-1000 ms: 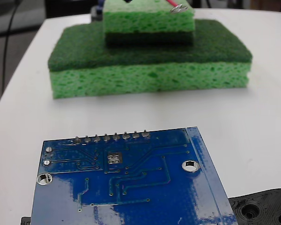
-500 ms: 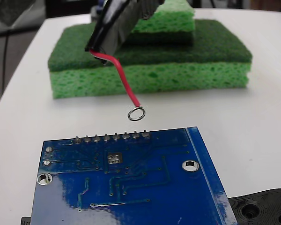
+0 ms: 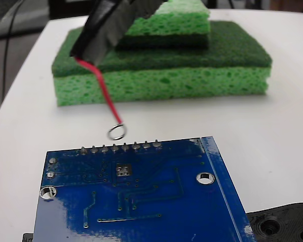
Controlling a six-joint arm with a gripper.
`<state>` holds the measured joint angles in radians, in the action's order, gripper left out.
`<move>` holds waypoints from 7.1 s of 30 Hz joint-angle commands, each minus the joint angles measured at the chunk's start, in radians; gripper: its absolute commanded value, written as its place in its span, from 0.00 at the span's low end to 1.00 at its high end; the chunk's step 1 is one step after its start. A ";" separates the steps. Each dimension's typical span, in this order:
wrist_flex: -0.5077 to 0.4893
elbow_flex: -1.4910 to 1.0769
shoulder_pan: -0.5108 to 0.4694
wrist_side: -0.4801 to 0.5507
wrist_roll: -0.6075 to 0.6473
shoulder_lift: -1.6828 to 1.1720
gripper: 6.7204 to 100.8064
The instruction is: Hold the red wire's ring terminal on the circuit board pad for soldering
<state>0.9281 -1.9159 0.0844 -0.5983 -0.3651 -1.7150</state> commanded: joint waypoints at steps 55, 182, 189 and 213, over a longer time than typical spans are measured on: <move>-0.006 0.054 -0.020 0.003 0.020 0.071 0.99; -0.324 -0.913 -0.230 0.634 0.291 -1.048 0.99; -0.238 -0.973 -0.244 0.692 0.290 -1.210 0.99; -0.149 -1.043 -0.291 0.750 0.321 -1.338 0.99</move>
<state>0.7808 -2.9637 -0.2071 0.1871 -0.0445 -3.0511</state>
